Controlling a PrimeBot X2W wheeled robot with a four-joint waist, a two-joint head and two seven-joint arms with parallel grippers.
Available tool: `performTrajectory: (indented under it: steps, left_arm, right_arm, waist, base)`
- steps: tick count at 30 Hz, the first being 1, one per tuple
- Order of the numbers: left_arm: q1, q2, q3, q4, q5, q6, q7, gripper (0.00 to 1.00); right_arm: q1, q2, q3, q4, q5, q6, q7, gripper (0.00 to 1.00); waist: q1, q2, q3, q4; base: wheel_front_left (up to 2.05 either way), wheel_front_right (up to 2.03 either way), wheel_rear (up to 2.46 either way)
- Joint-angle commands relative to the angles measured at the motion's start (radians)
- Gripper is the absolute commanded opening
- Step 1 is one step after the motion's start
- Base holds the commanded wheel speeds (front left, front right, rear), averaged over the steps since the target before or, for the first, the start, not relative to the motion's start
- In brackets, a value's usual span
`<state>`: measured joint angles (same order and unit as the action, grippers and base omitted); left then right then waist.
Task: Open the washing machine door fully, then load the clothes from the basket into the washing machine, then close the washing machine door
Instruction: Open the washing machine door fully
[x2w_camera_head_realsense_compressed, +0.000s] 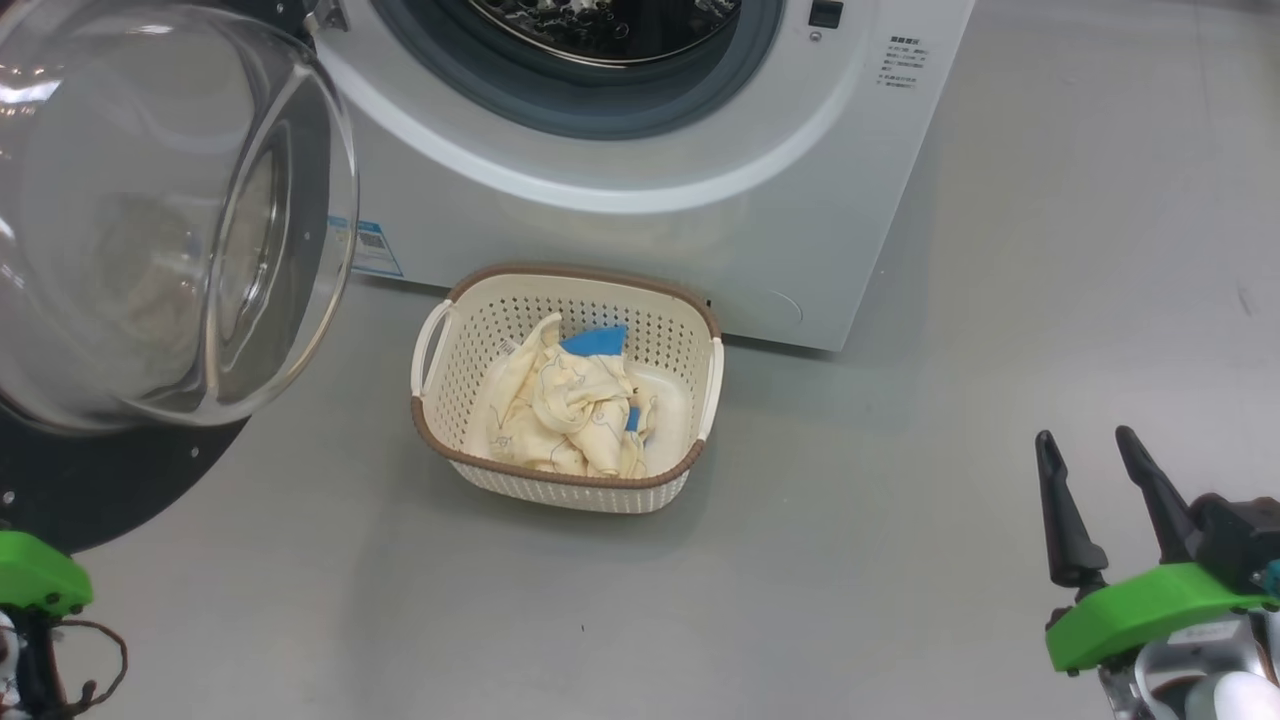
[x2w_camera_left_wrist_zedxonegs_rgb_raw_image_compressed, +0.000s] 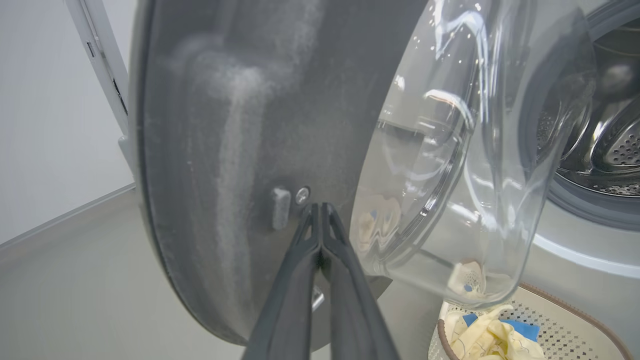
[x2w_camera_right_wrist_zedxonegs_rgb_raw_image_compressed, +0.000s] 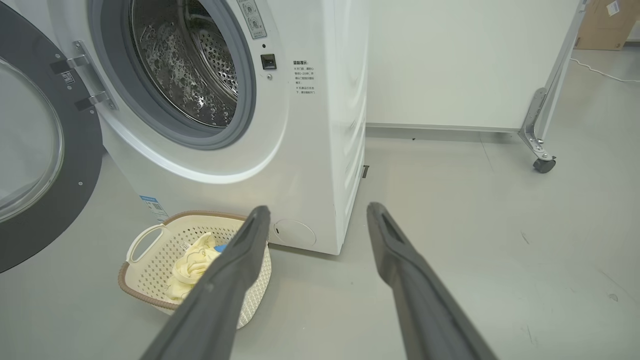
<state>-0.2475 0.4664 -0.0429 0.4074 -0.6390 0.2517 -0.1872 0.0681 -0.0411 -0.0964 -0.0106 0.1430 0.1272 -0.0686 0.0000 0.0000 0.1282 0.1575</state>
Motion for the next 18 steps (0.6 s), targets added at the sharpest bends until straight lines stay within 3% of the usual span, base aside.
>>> performTrajectory:
  steps: [1, 18]
  left_arm:
    - [-0.061, 0.069, 0.061, -0.004, -0.011, 0.156, -0.003, 0.0]
    - [-0.216, 0.114, 0.037, 0.203, -0.008, 0.109, 0.006, 0.0]
  right_arm:
    - [-0.04, -0.009, 0.018, -0.036, 0.009, 0.003, -0.001, 1.0]
    - [-0.053, -0.009, 0.016, -0.047, 0.01, 0.003, 0.005, 1.0]
  waist:
    - [0.0, 0.0, 0.001, -0.002]
    - [0.0, 0.0, 0.017, 0.002]
  base:
    - [0.0, 0.0, 0.0]
    - [0.0, 0.0, 0.0]
